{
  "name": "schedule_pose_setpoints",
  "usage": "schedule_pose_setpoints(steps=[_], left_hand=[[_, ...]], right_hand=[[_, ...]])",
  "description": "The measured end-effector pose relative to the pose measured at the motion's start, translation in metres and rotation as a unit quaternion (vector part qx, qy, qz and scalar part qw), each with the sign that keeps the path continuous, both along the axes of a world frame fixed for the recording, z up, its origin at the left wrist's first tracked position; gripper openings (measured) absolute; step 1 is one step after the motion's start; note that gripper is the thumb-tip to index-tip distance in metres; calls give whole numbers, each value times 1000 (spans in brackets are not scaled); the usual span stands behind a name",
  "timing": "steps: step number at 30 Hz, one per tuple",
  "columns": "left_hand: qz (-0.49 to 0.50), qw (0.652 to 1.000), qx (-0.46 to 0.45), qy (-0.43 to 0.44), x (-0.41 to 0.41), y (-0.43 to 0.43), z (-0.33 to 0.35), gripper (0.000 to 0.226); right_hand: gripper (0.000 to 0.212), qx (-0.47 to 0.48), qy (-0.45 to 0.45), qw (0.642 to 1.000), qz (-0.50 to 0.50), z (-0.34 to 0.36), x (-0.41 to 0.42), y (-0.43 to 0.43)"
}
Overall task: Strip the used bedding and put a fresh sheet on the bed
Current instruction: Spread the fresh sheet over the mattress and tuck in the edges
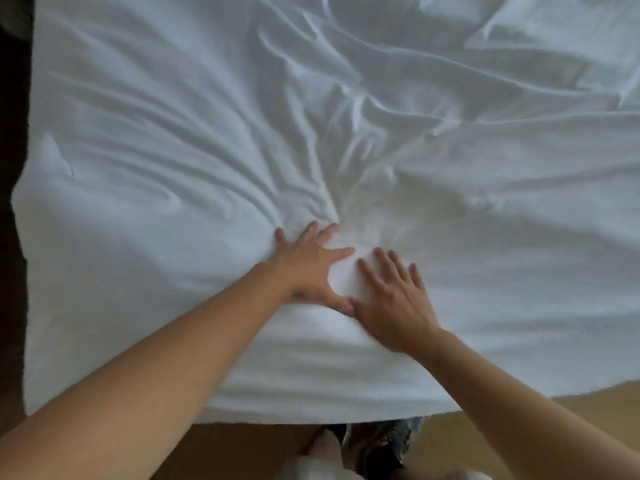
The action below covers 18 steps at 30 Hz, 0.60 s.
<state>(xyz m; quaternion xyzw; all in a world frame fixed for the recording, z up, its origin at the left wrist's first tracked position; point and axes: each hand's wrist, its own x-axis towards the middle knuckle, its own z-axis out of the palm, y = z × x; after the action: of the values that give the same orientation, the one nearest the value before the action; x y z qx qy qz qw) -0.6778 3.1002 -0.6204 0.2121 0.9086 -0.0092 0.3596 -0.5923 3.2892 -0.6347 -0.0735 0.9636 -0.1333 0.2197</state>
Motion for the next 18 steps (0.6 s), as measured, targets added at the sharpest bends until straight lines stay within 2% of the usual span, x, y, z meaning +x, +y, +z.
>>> schedule_pose_setpoints(steps=[2,4,6,10,12,14,15,16,17,18], left_hand=[[33,995,-39,80,9,-59,7,128],[108,975,-98,169,24,-114,5,115],[152,966,-134,163,45,-128,0,103],[117,976,-88,158,58,-109,-12,84],[146,955,-21,259,63,-134,4,71],[247,889,9,385,77,-183,22,56],[339,854,2,395,85,-213,31,58],[461,815,18,350,92,-239,40,65],[590,761,66,263,98,-259,45,75],[694,688,149,151,101,-270,49,83]], right_hand=[[95,-31,4,999,8,-7,23,-14],[105,-23,-16,999,18,-26,29,-18],[112,36,-45,998,29,-44,24,-18],[117,69,-50,995,-45,-62,18,-22],[116,71,-78,992,-62,-59,16,-18],[113,78,-106,988,-77,-53,14,-16],[111,83,-115,986,-86,-50,13,-17],[108,91,-126,984,-92,-45,13,-20],[106,99,-141,980,-99,-39,12,-26],[104,106,-161,975,-109,-32,11,-32]])
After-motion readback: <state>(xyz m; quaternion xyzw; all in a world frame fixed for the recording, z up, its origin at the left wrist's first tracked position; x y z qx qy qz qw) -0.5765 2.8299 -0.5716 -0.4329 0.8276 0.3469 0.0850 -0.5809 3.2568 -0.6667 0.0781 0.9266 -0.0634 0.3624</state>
